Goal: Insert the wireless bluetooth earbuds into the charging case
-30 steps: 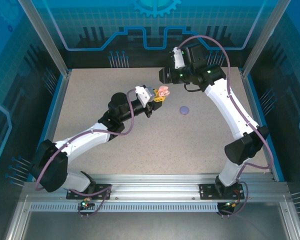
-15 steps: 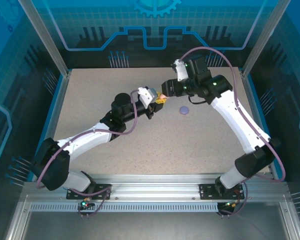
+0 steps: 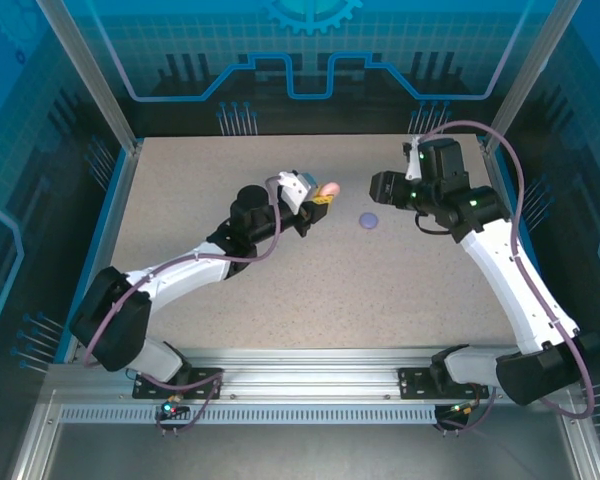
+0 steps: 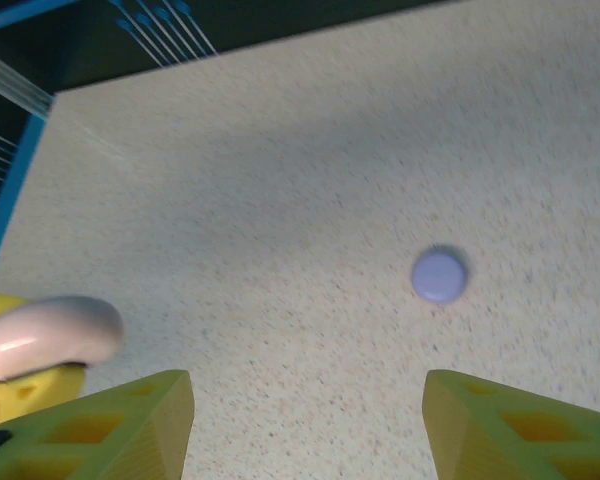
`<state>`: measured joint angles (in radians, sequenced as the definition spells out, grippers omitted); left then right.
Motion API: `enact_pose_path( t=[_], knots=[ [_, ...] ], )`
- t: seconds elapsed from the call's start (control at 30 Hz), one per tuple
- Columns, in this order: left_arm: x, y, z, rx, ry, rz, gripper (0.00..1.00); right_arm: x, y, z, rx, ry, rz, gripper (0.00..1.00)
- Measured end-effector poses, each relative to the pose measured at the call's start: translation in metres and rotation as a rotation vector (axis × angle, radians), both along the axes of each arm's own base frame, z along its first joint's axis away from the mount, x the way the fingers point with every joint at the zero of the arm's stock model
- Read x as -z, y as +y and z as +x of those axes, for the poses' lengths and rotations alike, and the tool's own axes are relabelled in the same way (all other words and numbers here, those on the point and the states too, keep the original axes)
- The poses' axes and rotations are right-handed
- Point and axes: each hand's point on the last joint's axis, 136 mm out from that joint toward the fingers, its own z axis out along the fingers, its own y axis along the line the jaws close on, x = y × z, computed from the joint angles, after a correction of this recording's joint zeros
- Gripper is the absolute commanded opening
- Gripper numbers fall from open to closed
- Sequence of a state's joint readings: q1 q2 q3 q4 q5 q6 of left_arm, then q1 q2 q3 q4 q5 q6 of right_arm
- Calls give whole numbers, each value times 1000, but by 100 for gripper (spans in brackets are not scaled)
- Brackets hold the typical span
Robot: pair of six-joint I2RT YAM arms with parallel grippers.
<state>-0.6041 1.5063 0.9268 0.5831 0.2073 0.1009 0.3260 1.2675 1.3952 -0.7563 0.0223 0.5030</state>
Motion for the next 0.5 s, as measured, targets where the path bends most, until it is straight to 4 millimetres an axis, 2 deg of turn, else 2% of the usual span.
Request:
enact_pose_path(
  t=[0.17, 0.27, 0.37, 0.5],
  knots=[
    [55, 3, 15, -63, 226, 5, 0, 56, -4, -10, 34, 124, -10, 63],
    [88, 6, 24, -102, 378, 0, 0, 81, -7, -17, 52, 179, -14, 63],
    [110, 7, 37, -139, 509, -25, 0, 99, -9, -23, 66, 215, -14, 63],
    [127, 7, 55, -168, 653, -74, 0, 109, -10, -27, 79, 230, -7, 63]
  ],
)
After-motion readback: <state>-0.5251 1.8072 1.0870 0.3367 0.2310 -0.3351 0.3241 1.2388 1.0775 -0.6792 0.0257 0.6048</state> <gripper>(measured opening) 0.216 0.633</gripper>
